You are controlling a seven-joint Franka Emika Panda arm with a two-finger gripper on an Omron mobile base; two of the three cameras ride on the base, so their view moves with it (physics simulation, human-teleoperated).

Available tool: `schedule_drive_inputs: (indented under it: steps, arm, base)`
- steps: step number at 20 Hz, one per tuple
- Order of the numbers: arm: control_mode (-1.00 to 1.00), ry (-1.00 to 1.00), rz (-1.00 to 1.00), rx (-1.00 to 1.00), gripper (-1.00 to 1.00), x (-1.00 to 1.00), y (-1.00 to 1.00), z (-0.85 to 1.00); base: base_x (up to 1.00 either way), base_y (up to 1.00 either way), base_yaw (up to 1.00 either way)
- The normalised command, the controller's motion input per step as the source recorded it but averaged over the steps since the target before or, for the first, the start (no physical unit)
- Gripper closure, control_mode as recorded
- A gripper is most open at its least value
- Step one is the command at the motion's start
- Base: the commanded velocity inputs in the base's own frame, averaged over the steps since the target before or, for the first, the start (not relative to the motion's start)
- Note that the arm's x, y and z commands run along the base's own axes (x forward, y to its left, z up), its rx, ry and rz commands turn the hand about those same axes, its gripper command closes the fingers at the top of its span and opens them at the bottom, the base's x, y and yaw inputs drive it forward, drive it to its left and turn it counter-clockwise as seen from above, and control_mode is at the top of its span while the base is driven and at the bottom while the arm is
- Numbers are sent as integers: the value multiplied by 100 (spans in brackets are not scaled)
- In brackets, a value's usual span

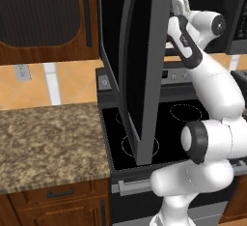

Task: Open the microwave, place the bowl with waffle inside the microwave, then close the microwave door and turn it on.

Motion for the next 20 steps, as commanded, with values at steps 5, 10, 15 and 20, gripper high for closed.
schedule_drive_inputs:
  steps: [5, 10, 15, 20]
  arm:
    - [-100, -37, 0, 0, -100, -100, -16, 1]
    - [-100, -2, 0, -1, -100, -100, -34, 44]
    - [-100, 13, 0, -16, -100, -100, -39, 88]
    - [-100, 27, 1, -32, -100, -100, -37, 56]
  base:
    - [0, 0, 0]
    - [0, 0, 0]
    - [0, 0, 0]
    - [0, 0, 0]
